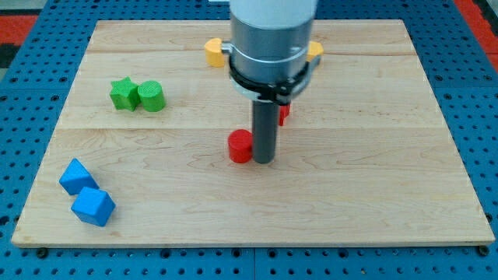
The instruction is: Place the red circle in between blue triangle and red star
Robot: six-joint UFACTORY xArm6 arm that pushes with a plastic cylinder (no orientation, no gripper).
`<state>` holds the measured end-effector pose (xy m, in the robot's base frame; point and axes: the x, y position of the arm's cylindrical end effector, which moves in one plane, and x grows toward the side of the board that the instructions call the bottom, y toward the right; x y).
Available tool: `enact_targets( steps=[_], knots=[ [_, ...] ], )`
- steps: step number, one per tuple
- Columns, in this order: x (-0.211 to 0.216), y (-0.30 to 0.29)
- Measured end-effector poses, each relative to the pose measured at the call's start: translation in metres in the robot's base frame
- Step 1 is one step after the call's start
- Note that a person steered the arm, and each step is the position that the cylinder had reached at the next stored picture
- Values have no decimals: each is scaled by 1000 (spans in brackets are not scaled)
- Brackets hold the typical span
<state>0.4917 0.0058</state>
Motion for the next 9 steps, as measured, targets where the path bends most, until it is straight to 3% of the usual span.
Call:
enact_targets(
  steps=[1, 3, 4, 8, 9],
  knots=[
    [-3, -39],
    [-27, -32],
    [-35, -56],
    [-46, -55],
    [-99, -125]
  ],
)
